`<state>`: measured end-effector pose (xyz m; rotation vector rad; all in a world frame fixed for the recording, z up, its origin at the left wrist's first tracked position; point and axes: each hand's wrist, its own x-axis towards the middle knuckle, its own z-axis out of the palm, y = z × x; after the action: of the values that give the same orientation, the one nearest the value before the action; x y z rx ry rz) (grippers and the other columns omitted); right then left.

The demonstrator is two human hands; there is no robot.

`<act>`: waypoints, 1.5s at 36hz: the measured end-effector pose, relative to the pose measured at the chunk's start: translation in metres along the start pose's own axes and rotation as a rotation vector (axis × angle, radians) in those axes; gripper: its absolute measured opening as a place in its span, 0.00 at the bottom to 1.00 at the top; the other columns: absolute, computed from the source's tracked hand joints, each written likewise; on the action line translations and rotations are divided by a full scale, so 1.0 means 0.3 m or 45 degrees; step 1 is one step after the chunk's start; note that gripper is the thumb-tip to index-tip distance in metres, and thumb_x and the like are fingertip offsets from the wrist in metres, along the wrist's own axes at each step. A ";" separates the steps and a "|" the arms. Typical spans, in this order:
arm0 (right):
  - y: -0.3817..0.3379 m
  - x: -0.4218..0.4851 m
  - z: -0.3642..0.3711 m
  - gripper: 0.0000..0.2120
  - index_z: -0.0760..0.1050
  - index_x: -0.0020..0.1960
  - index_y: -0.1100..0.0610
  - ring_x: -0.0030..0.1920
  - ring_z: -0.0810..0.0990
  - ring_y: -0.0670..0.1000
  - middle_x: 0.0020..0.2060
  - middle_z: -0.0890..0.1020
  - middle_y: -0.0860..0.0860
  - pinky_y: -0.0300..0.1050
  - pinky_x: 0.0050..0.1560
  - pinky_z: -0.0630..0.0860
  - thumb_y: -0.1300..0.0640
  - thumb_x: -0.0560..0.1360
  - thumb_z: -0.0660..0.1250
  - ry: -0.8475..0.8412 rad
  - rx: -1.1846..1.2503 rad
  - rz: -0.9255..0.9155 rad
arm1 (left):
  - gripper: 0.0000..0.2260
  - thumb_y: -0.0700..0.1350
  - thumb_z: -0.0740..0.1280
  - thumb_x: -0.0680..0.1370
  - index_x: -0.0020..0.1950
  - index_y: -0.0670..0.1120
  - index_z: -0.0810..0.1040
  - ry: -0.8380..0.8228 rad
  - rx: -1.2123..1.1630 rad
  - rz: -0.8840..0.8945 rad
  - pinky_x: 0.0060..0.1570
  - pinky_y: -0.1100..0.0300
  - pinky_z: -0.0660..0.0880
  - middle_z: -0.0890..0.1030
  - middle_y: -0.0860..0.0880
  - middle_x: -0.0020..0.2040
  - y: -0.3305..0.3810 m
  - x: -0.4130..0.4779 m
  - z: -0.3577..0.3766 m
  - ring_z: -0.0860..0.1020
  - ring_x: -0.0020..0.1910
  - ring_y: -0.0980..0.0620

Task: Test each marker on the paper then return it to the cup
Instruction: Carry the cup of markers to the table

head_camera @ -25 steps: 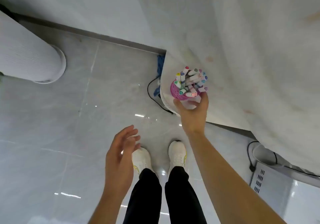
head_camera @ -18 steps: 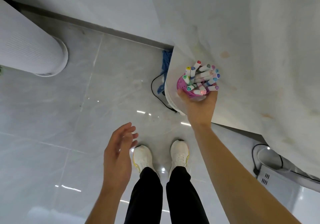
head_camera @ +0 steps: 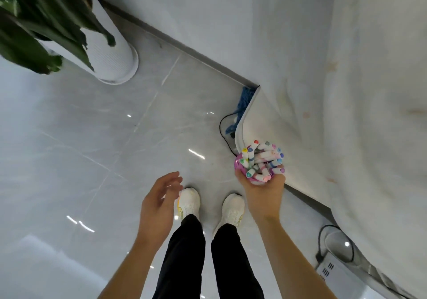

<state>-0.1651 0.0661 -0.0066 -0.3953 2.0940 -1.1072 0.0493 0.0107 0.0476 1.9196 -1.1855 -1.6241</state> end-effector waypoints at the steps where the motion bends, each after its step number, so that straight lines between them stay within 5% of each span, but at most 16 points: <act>1: -0.014 -0.040 -0.015 0.30 0.77 0.62 0.43 0.60 0.84 0.49 0.58 0.84 0.47 0.57 0.60 0.83 0.55 0.64 0.85 -0.030 -0.002 0.011 | 0.13 0.51 0.63 0.78 0.59 0.55 0.81 0.007 -0.003 -0.010 0.61 0.44 0.78 0.85 0.54 0.55 0.016 -0.036 -0.020 0.83 0.54 0.52; 4: -0.089 -0.150 -0.058 0.31 0.77 0.61 0.46 0.57 0.86 0.49 0.58 0.84 0.50 0.59 0.58 0.84 0.60 0.63 0.85 -0.124 -0.009 0.060 | 0.14 0.55 0.63 0.76 0.58 0.57 0.81 0.038 -0.041 -0.048 0.61 0.45 0.78 0.85 0.56 0.54 0.073 -0.153 -0.081 0.83 0.54 0.54; 9: -0.234 -0.314 -0.100 0.30 0.77 0.60 0.42 0.57 0.85 0.49 0.54 0.85 0.46 0.58 0.59 0.83 0.49 0.61 0.85 -0.305 -0.165 -0.086 | 0.19 0.64 0.62 0.71 0.57 0.59 0.82 0.162 -0.156 -0.090 0.61 0.48 0.78 0.84 0.57 0.54 0.139 -0.350 -0.189 0.83 0.54 0.54; 13: -0.373 -0.398 -0.108 0.25 0.81 0.59 0.50 0.52 0.87 0.49 0.50 0.87 0.48 0.56 0.53 0.85 0.53 0.65 0.86 -0.532 -0.324 -0.239 | 0.10 0.58 0.66 0.76 0.56 0.61 0.81 0.273 -0.258 -0.120 0.60 0.49 0.78 0.84 0.58 0.53 0.151 -0.490 -0.282 0.83 0.53 0.53; 16: -0.477 -0.467 -0.088 0.33 0.78 0.64 0.50 0.53 0.86 0.44 0.54 0.86 0.47 0.42 0.51 0.85 0.45 0.63 0.86 -0.637 -0.358 -0.303 | 0.09 0.55 0.65 0.79 0.56 0.61 0.82 0.358 -0.333 -0.137 0.60 0.49 0.78 0.85 0.58 0.52 0.143 -0.581 -0.363 0.83 0.52 0.55; 22: -0.677 -0.636 0.025 0.25 0.81 0.58 0.49 0.50 0.87 0.43 0.48 0.87 0.43 0.35 0.46 0.82 0.60 0.66 0.85 -0.842 -0.378 -0.524 | 0.08 0.45 0.64 0.83 0.57 0.52 0.82 0.597 -0.554 -0.161 0.55 0.53 0.80 0.85 0.51 0.51 0.116 -0.739 -0.551 0.84 0.50 0.51; 25: -0.725 -0.718 0.109 0.24 0.81 0.54 0.42 0.50 0.86 0.40 0.48 0.87 0.40 0.38 0.49 0.83 0.58 0.65 0.86 -0.917 -0.421 -0.638 | 0.09 0.44 0.63 0.83 0.57 0.50 0.82 0.724 -0.650 -0.164 0.54 0.52 0.81 0.85 0.50 0.51 0.079 -0.802 -0.656 0.84 0.49 0.51; 34: -0.802 -1.028 0.379 0.26 0.78 0.56 0.44 0.50 0.85 0.37 0.49 0.86 0.36 0.29 0.47 0.78 0.63 0.66 0.84 -1.253 -0.457 -0.714 | 0.09 0.46 0.63 0.83 0.57 0.51 0.82 1.005 -0.835 -0.184 0.53 0.52 0.81 0.85 0.51 0.50 -0.076 -0.957 -0.951 0.85 0.48 0.52; 43: -0.800 -1.258 0.610 0.27 0.77 0.53 0.43 0.48 0.85 0.36 0.47 0.87 0.38 0.29 0.45 0.79 0.66 0.65 0.84 -1.418 -0.464 -0.819 | 0.09 0.44 0.62 0.83 0.57 0.49 0.82 1.151 -0.982 -0.289 0.54 0.49 0.82 0.85 0.49 0.50 -0.249 -1.033 -1.119 0.84 0.48 0.49; 49: -0.783 -1.330 0.783 0.30 0.78 0.60 0.50 0.54 0.87 0.47 0.55 0.86 0.49 0.46 0.55 0.83 0.59 0.63 0.87 -1.504 -0.594 -0.823 | 0.09 0.43 0.62 0.83 0.56 0.48 0.82 1.269 -1.141 -0.337 0.53 0.50 0.82 0.85 0.47 0.50 -0.296 -1.018 -1.244 0.84 0.48 0.47; 54: -0.807 -1.406 0.963 0.27 0.78 0.56 0.46 0.51 0.87 0.43 0.51 0.87 0.43 0.40 0.51 0.82 0.61 0.64 0.86 -1.566 -0.650 -0.870 | 0.09 0.44 0.62 0.83 0.56 0.48 0.82 1.341 -1.193 -0.371 0.53 0.48 0.82 0.85 0.46 0.50 -0.326 -0.970 -1.371 0.84 0.49 0.46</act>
<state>0.3196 -0.0084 0.2754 -1.6313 1.0547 -0.3616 0.4717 0.1960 0.2730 1.8134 0.2562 -0.7295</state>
